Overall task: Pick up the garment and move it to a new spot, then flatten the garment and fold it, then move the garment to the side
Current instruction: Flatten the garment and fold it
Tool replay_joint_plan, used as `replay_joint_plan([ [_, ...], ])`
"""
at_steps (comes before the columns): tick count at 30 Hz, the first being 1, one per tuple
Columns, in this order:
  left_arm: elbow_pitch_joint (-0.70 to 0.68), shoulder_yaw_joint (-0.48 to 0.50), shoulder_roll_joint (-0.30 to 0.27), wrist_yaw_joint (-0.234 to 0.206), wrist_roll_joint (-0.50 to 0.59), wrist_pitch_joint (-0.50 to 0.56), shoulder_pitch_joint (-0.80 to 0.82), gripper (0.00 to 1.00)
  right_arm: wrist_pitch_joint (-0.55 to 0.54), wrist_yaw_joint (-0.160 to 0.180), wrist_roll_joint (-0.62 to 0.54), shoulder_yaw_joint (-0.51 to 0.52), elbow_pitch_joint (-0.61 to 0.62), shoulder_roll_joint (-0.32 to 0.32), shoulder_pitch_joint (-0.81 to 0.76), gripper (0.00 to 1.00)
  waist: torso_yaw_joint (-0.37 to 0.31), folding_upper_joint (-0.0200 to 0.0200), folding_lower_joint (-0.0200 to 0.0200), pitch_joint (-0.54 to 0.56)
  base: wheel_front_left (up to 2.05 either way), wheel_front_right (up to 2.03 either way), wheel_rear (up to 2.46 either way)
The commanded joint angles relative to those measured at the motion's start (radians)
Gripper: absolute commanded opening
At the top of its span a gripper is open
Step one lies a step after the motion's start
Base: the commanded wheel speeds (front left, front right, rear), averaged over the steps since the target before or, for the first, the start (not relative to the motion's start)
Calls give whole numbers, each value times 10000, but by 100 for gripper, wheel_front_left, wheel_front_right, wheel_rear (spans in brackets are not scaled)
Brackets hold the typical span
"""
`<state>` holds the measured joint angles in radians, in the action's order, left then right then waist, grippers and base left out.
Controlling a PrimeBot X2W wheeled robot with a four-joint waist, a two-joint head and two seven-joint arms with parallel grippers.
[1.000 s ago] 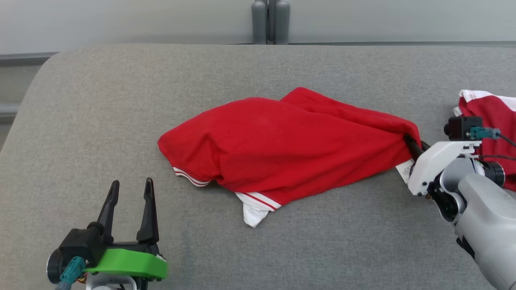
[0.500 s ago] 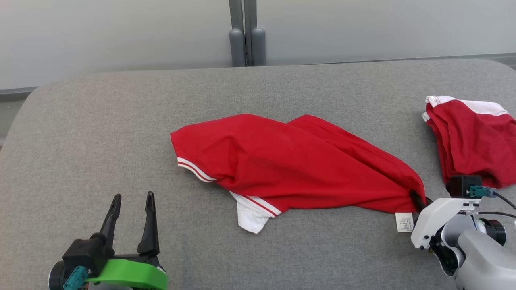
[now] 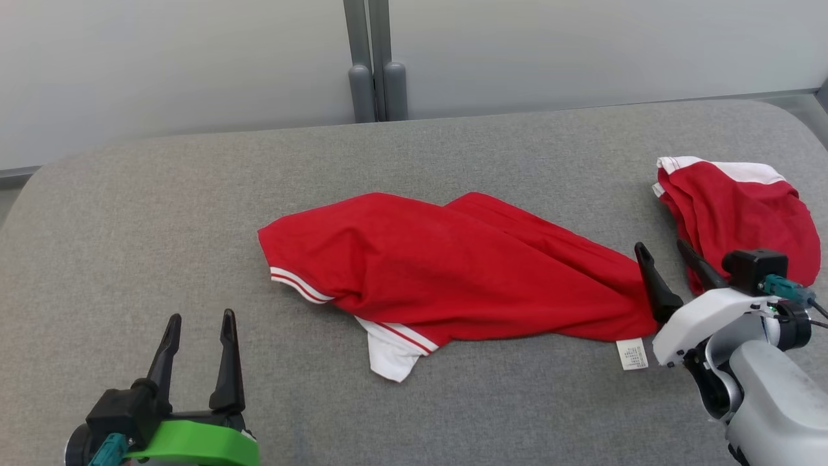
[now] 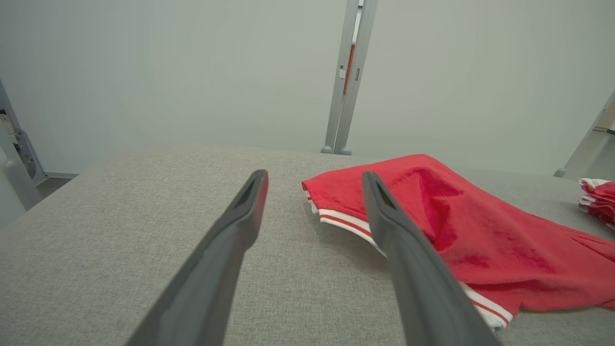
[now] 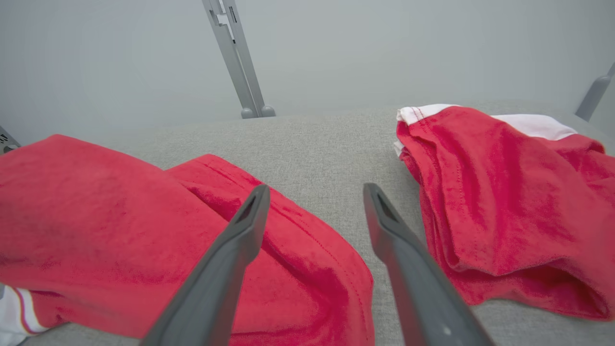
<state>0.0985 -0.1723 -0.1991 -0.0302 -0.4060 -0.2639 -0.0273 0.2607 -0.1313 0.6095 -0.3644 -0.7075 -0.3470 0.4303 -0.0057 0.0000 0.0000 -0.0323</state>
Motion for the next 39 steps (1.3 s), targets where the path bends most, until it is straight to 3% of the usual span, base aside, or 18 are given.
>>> replay_joint_plan([
  [1, -54, -40, -29, 16, -40, 53, -106, 100, 34, 10, -136, 171, 258, 110, -336, 100, -9, 0, 0, -19, 0, 0, 0],
  [9, 212, -435, 34, 247, -76, 357, 237, 100, 47, 10, -1127, 1198, 1621, 670, -1396, 100, -3, 0, 0, -126, 0, 0, 0],
  [15, 884, -456, 123, 803, -1170, 1892, 1112, 100, -67, 10, -1462, 1520, 2206, 761, -1357, 100, -208, 0, 0, -496, 0, 0, 0],
  [21, 2164, -928, -317, 1463, -2415, 4215, 2269, 100, -181, 10, -1603, 1668, 2552, 964, -1140, 100, -773, 0, 0, -1067, 0, 0, 0],
  [31, 3320, -1920, -996, 1623, -3966, 4614, 3747, 99, -113, 10, -1600, 1707, 2579, 1159, -893, 100, -1513, 0, 0, -1662, 0, 0, 0],
  [33, 3182, -2197, -1238, 1626, -4168, 4458, 3894, 0, -98, 10, -1587, 1765, 2569, 1176, -870, 100, -1555, 0, 0, -1676, 0, 0, 0],
  [39, 2491, -2781, -2094, 1629, -4414, 4382, 4305, 0, -19, 10, -1533, 1821, 2538, 1278, -859, 100, -1644, 0, 0, -1722, 0, 0, 0],
])
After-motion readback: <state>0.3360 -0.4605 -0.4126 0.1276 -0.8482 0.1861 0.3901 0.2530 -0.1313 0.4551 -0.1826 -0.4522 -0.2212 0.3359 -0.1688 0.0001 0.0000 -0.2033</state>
